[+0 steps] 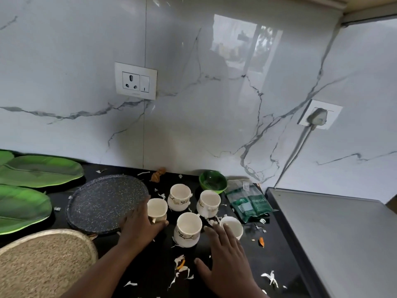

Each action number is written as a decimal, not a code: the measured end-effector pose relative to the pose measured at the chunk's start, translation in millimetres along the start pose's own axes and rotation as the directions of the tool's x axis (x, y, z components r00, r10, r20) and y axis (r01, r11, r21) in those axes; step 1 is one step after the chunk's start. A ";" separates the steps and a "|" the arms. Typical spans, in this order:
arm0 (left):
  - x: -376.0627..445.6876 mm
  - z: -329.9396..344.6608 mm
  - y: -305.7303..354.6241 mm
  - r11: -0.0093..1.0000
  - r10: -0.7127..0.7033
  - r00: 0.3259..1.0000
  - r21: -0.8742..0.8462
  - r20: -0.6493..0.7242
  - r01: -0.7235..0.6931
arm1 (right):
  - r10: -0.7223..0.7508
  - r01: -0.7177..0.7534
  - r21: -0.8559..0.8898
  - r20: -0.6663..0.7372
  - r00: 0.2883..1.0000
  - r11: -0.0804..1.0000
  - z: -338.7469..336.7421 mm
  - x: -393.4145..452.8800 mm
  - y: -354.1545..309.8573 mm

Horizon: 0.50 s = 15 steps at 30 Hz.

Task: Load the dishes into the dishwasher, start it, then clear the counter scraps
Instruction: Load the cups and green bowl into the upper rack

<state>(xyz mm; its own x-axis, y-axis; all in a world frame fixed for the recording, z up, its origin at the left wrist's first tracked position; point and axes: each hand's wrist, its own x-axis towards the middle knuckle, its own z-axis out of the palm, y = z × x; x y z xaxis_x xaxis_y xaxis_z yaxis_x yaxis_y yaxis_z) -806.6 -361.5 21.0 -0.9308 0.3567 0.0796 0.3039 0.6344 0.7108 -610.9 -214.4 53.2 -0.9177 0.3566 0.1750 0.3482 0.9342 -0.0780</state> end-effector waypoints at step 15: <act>-57.2 -35.0 53.1 0.742 0.075 0.996 -0.665 -0.039 -0.081 | 0.576 -0.456 0.789 0.161 0.801 0.413 2.5 24.8 46.6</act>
<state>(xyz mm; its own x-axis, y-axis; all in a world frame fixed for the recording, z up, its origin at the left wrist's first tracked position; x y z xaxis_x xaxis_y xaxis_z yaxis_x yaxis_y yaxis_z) -744.3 -372.2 78.6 -0.9126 0.3765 0.1595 0.1662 -0.0148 0.9860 -617.9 -162.1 51.5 -0.5653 0.8225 -0.0630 0.4111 0.2147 -0.8860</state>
